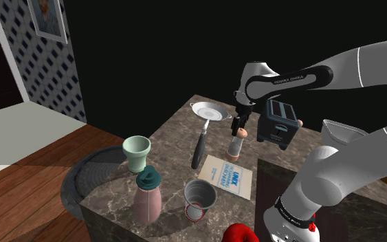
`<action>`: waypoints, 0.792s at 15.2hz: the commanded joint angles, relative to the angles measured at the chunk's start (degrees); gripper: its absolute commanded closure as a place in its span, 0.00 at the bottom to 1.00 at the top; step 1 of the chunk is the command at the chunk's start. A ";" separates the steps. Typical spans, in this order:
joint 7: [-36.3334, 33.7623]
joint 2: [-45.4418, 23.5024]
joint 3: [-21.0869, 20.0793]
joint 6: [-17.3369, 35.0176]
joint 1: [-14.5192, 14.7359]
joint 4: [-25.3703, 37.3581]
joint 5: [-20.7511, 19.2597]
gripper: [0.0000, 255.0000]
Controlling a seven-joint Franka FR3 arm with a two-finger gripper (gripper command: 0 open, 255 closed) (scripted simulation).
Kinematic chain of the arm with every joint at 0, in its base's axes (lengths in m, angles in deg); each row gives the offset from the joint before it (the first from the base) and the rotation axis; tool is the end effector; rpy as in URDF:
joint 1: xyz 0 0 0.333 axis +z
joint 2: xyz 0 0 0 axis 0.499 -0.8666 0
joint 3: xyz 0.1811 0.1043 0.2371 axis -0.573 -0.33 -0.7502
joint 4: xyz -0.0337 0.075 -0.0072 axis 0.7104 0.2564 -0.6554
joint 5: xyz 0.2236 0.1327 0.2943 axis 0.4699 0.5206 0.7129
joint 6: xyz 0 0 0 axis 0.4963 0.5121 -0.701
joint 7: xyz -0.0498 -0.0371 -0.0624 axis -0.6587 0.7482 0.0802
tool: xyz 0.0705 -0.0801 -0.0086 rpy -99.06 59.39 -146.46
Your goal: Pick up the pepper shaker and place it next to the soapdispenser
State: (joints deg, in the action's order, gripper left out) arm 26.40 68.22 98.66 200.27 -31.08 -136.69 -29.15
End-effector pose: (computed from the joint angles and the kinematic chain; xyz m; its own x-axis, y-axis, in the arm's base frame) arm 0.3615 -0.1195 0.3952 0.9957 0.0278 -0.0880 0.0276 -0.9996 -0.0025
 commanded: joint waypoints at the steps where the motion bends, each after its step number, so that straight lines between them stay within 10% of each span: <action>1: 0.00 0.00 0.00 0.00 0.00 0.00 0.00 1.00; 12: -0.01 0.78 -0.23 -1.78 0.00 1.00 0.08 1.00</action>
State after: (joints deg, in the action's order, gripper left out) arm 26.47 68.72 98.58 199.22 -31.13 -136.11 -29.15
